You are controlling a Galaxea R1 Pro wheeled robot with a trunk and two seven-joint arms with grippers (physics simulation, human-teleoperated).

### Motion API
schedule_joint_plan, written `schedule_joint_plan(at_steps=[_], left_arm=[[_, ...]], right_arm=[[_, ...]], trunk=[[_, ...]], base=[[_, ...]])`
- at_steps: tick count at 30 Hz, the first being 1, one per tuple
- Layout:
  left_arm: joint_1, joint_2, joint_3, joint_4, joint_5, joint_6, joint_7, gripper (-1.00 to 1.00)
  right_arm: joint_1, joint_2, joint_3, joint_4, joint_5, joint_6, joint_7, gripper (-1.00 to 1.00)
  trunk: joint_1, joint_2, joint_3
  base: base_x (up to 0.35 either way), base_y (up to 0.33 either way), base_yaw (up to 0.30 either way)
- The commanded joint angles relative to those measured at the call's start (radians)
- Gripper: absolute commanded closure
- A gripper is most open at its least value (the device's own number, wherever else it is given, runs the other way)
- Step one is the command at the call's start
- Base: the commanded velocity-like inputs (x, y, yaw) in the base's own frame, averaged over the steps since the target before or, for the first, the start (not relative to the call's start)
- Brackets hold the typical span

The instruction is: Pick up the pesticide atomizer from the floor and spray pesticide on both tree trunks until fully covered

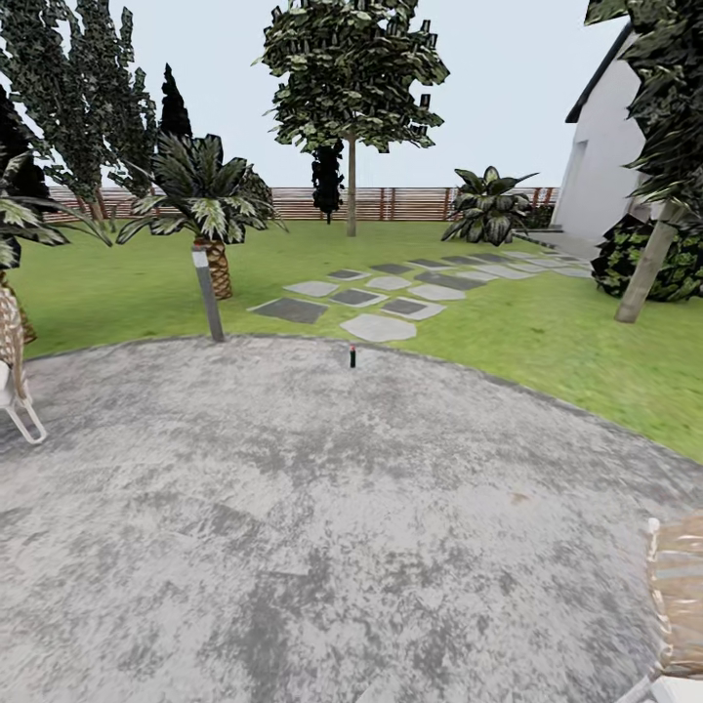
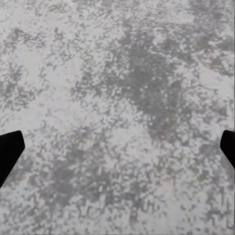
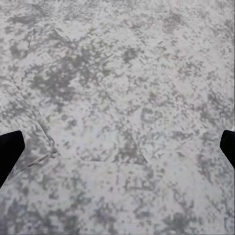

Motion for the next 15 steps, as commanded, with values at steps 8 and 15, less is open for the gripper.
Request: schedule_joint_plan(at_steps=[8,15], left_arm=[[0.000,0.000,0.000,0.000,0.000,0.000,0.000,-1.00],[0.001,0.000,0.000,0.000,0.000,-0.001,0.000,-1.00]], right_arm=[[0.000,0.000,0.002,0.003,0.000,0.000,0.000,-1.00],[0.000,0.017,0.004,0.051,-0.001,0.001,0.001,-1.00]], trunk=[[0.000,0.000,0.000],[0.000,0.000,0.000]], base=[[0.338,0.076,0.000],[0.338,0.076,0.000]])
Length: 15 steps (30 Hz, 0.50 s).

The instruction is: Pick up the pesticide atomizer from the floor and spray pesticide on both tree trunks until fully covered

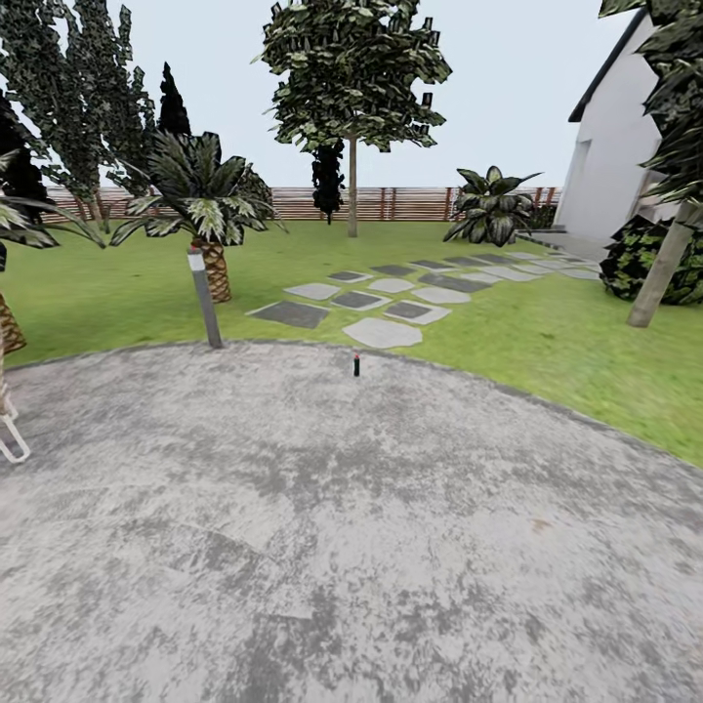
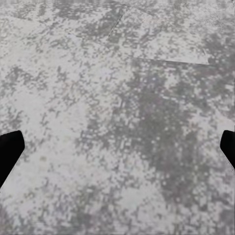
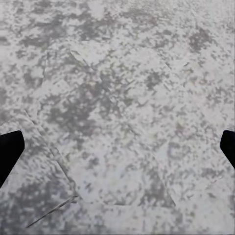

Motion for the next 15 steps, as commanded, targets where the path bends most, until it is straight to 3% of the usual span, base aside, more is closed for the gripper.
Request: schedule_joint_plan(at_steps=[1,8,10,11,15], left_arm=[[0.000,0.000,0.000,0.000,0.000,0.000,0.000,-1.00],[0.001,0.000,0.000,0.000,0.000,0.000,0.000,-1.00],[0.001,0.000,0.000,0.000,0.000,0.000,0.000,-1.00],[0.001,0.000,0.000,0.000,0.000,0.001,0.000,-1.00],[0.001,0.000,0.000,0.000,0.000,0.001,0.000,-1.00]], right_arm=[[0.000,0.013,0.000,0.034,0.000,0.000,0.000,-1.00],[0.000,0.045,-0.003,0.108,-0.005,-0.027,0.000,-1.00],[0.000,0.049,-0.005,0.110,-0.006,-0.150,-0.003,-1.00],[0.000,0.051,-0.006,0.111,-0.006,-0.260,-0.004,-1.00],[0.000,0.052,-0.006,0.113,-0.006,-0.407,-0.003,-1.00]], trunk=[[0.000,0.000,0.000],[0.000,0.000,0.001],[0.000,0.000,0.003],[0.000,0.000,0.003],[0.000,0.000,0.004]], base=[[0.338,0.076,0.000],[0.338,0.076,0.000],[0.338,0.076,0.000],[0.338,0.076,0.000],[0.338,0.076,0.000]])
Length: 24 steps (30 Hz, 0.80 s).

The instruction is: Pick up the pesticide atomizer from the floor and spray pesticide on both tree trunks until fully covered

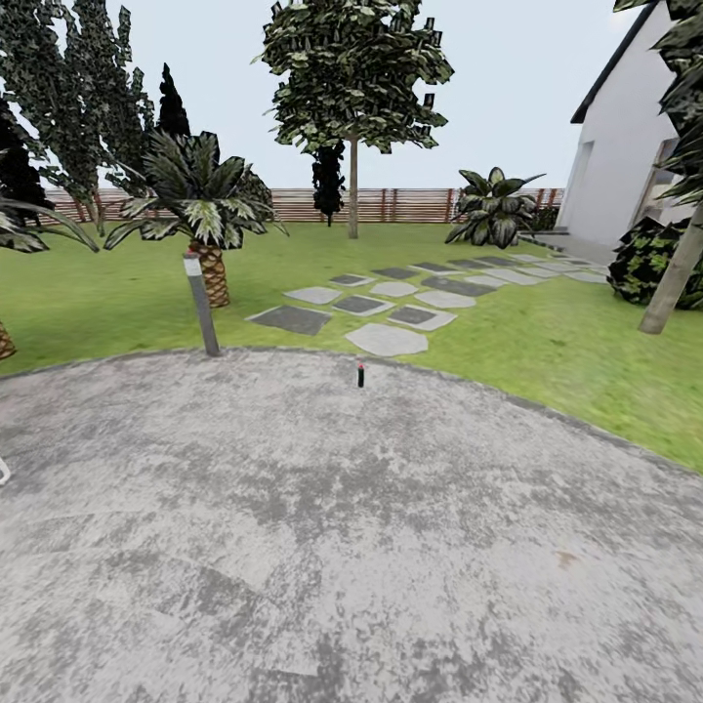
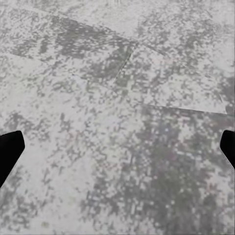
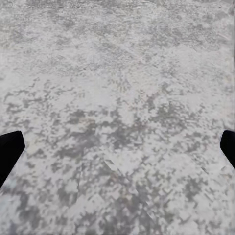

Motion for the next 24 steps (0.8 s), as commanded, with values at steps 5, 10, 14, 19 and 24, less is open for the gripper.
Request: schedule_joint_plan(at_steps=[5,10,14,19,24], left_arm=[[0.000,0.000,0.000,0.000,0.000,0.000,0.000,-1.00],[0.000,0.000,0.000,0.000,0.000,0.000,0.000,-1.00],[0.000,0.000,0.000,0.000,0.000,0.000,0.000,-1.00],[0.000,0.000,0.000,0.000,0.000,0.000,0.000,-1.00],[0.000,0.000,0.000,0.000,0.000,0.000,0.000,-1.00]], right_arm=[[0.000,0.001,0.002,0.016,0.002,-0.038,0.002,-1.00],[0.000,0.001,0.003,0.121,0.002,-0.041,0.002,-1.00],[0.000,0.000,0.003,0.185,0.003,-0.042,0.002,-1.00],[0.000,0.000,0.003,0.199,0.004,-0.042,0.002,-1.00],[0.000,0.000,0.003,0.200,0.004,-0.042,0.002,-1.00]], trunk=[[0.000,0.000,0.000],[0.000,0.000,0.000],[0.000,0.000,0.000],[0.000,0.000,0.000],[0.000,0.000,0.000]], base=[[0.338,0.076,0.000],[0.338,0.076,0.000],[0.338,0.076,0.000],[0.338,0.076,0.000],[0.338,0.076,0.000]])
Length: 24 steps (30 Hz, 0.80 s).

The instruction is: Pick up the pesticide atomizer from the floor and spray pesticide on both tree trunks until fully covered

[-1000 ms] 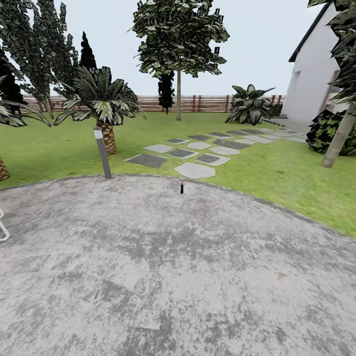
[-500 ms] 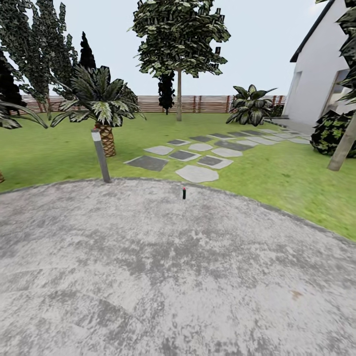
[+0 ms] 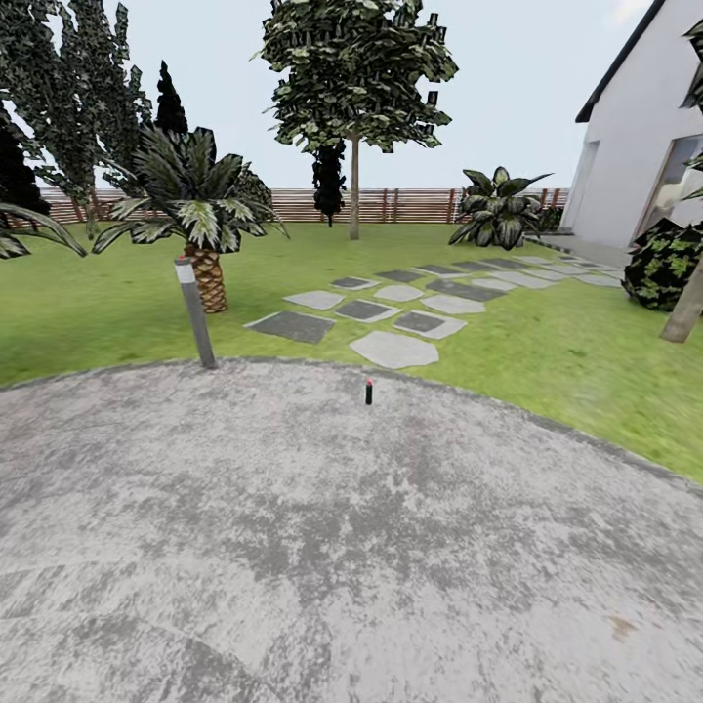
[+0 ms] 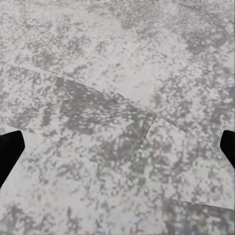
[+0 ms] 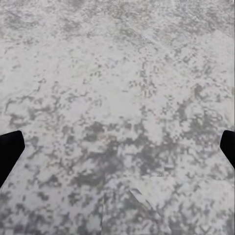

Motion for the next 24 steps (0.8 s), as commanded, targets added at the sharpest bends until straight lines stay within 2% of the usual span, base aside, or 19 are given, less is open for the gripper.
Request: schedule_joint_plan(at_steps=[1,24], left_arm=[[0.000,0.000,0.000,0.000,0.000,0.000,0.000,-1.00],[0.000,0.001,0.000,-0.001,0.000,-0.001,0.000,-1.00]], right_arm=[[0.000,0.000,0.000,0.000,0.000,0.000,0.000,-1.00],[0.000,0.000,0.000,0.000,0.000,0.000,0.000,-1.00]], trunk=[[0.000,0.000,0.000],[0.000,0.000,0.000]], base=[[0.338,0.076,0.000],[0.338,0.076,0.000]])
